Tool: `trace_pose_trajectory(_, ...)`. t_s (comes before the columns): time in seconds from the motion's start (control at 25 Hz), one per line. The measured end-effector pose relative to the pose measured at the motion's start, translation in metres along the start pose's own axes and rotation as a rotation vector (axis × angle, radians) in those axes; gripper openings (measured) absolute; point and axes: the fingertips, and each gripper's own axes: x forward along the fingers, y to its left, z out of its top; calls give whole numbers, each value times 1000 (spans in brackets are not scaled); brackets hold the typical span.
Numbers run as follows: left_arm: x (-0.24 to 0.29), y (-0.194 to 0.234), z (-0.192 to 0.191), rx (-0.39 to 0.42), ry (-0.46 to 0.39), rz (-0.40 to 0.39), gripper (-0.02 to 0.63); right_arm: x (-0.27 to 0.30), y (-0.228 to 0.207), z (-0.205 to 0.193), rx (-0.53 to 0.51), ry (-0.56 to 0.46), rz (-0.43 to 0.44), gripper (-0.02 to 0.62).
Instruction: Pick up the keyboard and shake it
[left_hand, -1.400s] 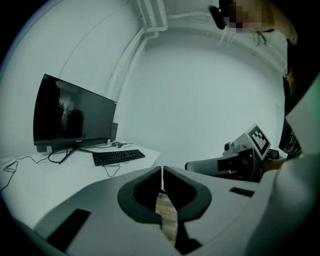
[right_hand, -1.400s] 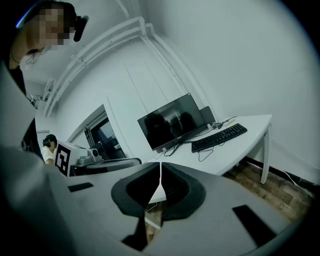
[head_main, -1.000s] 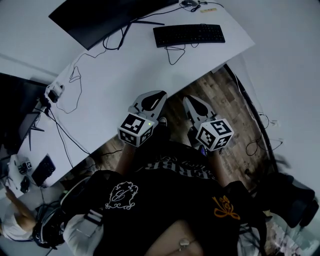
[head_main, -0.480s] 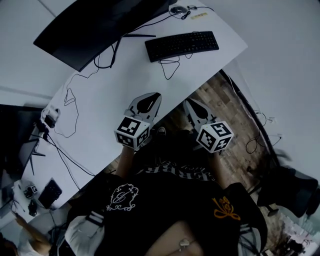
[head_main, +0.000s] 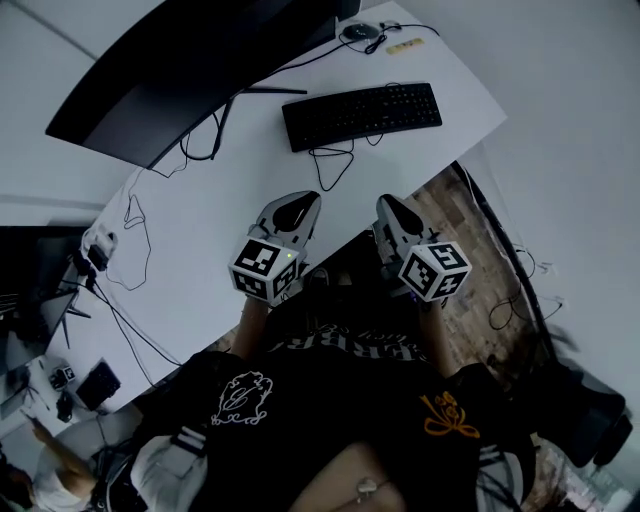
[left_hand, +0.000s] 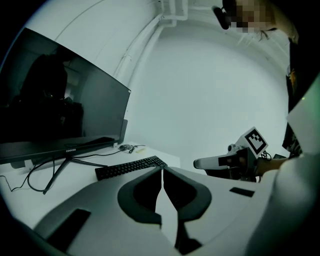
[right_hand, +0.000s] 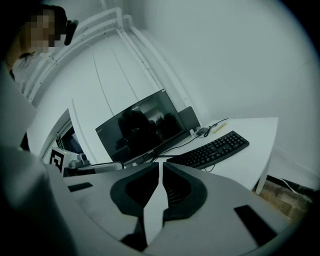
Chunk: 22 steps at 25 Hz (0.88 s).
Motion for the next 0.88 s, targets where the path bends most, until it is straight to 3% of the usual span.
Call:
trace_pose_trajectory(0.36, 81, 17, 28, -2, 23, 69, 26, 46, -111, 53, 28, 52, 2, 43)
trace_pose_trajectory(0.72, 121, 49, 0, -24, 155, 103, 26, 72, -207, 53, 45, 107, -65, 78)
trace_pose_trajectory(0.88, 141, 77, -16, -52, 198, 122, 28, 85, -254, 56, 18, 143, -117, 140)
